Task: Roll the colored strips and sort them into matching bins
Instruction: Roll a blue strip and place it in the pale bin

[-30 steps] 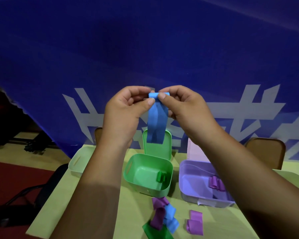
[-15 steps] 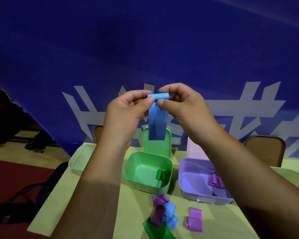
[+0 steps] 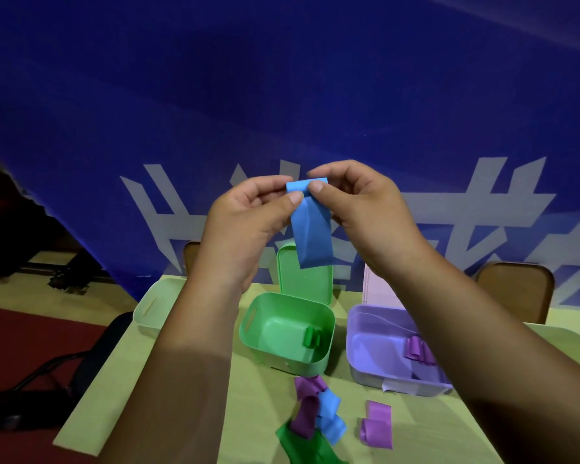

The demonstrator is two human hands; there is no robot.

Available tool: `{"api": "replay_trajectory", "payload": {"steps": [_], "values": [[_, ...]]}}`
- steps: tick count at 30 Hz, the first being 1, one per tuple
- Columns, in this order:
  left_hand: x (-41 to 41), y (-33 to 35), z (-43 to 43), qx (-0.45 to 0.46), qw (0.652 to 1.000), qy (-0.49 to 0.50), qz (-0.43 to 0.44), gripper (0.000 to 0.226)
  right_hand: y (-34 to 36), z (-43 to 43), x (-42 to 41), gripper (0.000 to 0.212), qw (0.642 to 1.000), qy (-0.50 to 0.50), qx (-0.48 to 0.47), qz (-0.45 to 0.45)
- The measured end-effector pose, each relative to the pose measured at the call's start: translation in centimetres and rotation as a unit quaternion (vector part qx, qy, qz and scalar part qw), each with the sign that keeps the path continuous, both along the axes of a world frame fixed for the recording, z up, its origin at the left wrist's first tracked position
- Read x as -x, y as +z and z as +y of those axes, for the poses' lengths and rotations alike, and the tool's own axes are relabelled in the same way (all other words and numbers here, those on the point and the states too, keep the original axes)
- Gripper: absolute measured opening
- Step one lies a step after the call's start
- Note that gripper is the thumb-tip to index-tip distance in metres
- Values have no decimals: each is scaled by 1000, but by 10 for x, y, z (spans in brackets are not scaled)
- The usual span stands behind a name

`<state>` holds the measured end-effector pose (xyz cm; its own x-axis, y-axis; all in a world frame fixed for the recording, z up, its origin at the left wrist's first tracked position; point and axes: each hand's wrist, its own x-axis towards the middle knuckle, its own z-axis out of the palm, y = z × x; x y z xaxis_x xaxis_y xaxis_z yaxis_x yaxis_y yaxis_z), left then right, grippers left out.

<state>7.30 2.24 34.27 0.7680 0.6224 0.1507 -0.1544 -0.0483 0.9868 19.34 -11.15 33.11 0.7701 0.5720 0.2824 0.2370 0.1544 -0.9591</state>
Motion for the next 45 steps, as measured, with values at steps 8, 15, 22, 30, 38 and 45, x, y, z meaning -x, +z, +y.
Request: {"api": "replay_trajectory", "payload": {"steps": [8,15,22,30,38,45], "values": [[-3,0,1,-17,1000,26,1,23,-2,3,-2,18,999,39,-14,31],[-4,0,2,-21,999,21,-15,29,-3,5,-3,11,999,20,-5,46],[-4,3,-3,23,1000,1,-1,25,-4,4,-6,10,1000,8,-11,13],[-6,0,2,-11,1000,26,-4,21,-3,1,-3,17,999,26,-18,44],[-4,-2,-3,-30,999,16,-9,30,-4,-2,-3,14,999,16,5,30],[0,-2,-13,27,1000,-2,9,24,-10,-8,-5,11,1000,13,1,15]]}}
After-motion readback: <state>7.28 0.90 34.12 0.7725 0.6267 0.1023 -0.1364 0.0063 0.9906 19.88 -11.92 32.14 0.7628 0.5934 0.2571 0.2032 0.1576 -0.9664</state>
